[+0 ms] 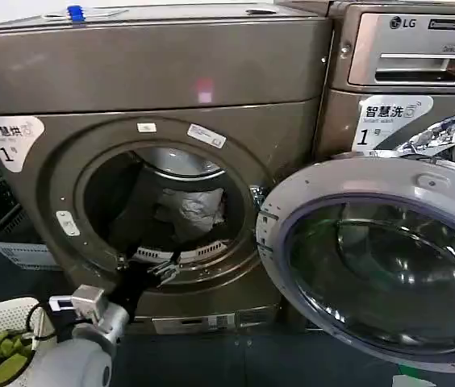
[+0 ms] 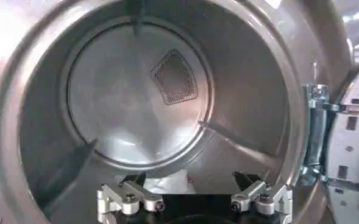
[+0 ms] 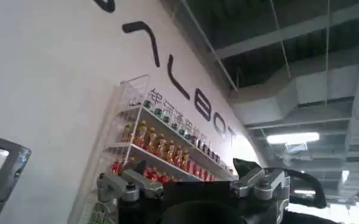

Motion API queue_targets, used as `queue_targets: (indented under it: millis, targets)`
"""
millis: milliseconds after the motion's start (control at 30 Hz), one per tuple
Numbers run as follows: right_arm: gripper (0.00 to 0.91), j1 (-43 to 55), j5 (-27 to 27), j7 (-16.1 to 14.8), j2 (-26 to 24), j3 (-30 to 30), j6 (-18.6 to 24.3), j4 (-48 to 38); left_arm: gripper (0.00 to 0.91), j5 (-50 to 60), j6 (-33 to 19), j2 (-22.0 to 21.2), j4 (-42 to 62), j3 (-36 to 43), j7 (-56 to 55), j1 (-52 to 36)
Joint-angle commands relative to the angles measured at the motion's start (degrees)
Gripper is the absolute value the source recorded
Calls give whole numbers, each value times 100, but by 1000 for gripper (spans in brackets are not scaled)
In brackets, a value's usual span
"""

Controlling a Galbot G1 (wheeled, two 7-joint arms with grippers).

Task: Grasp the clothes from the dryer.

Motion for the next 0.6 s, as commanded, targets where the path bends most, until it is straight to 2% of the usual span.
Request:
queue_targets:
  millis: [33,600]
  targets:
    - [907,2,4,-3,2,2,0,3,907,-4,9,7,-18,7,9,6]
    - [907,45,-4,-9,4,-36,17,-12,907,-6,0,-20,1,-5,12,11]
